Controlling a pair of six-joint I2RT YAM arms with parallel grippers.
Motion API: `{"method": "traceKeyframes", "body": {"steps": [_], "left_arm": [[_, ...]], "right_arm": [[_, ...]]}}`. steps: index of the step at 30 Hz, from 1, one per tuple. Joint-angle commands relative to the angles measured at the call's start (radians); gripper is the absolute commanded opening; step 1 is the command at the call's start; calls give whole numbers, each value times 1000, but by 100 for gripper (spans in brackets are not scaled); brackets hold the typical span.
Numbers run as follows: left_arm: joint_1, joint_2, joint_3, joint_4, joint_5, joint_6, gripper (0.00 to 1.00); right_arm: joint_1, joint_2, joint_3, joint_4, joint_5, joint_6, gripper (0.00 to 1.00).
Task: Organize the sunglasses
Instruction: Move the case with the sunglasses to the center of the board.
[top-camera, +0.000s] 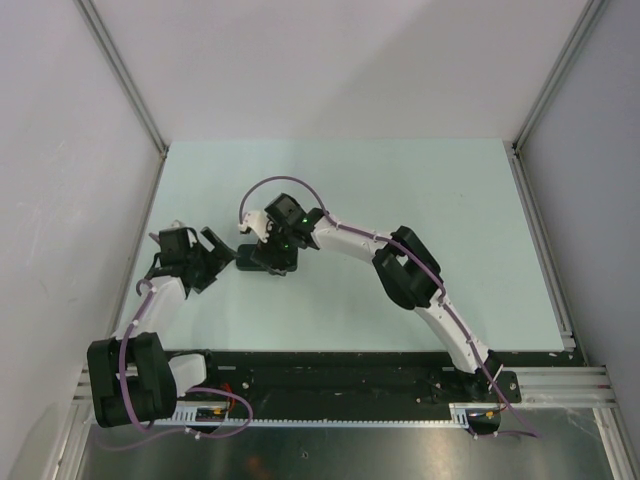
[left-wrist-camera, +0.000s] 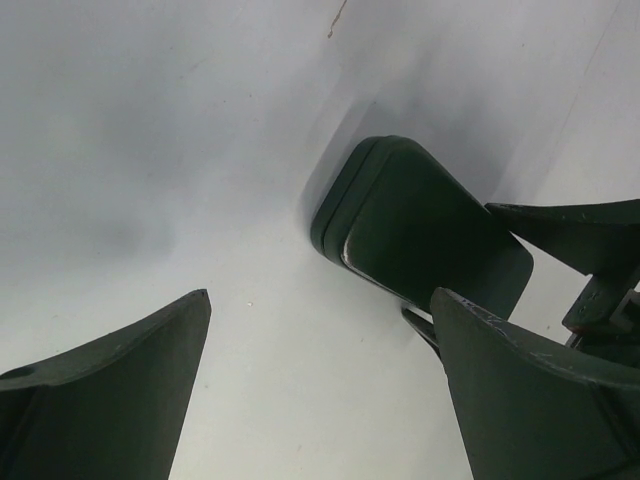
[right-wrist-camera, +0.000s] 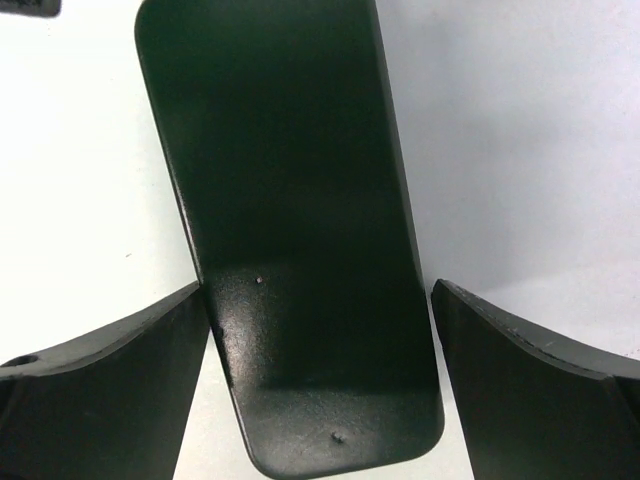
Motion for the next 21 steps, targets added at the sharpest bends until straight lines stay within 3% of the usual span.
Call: {"method": "traceKeyframes", "body": {"steps": [1,7,9,16,21], "left_arm": [[15,-2,27,5,12,18,98],[15,-8,28,4,18,20,97],[15,-13,27,5,17,18,98],[15,-18,25,4,34,20,97],[15,-19,25,5,51,27,97]], "right_arm": [[1,9,23,-28,51,-11,93],[4,-20,-6,3,120,41,56],[4,-54,-50,61,226,137,46],[-28,-208,-230,121,577,508,42],[-115,-357,-443,166,636,692,37]]}}
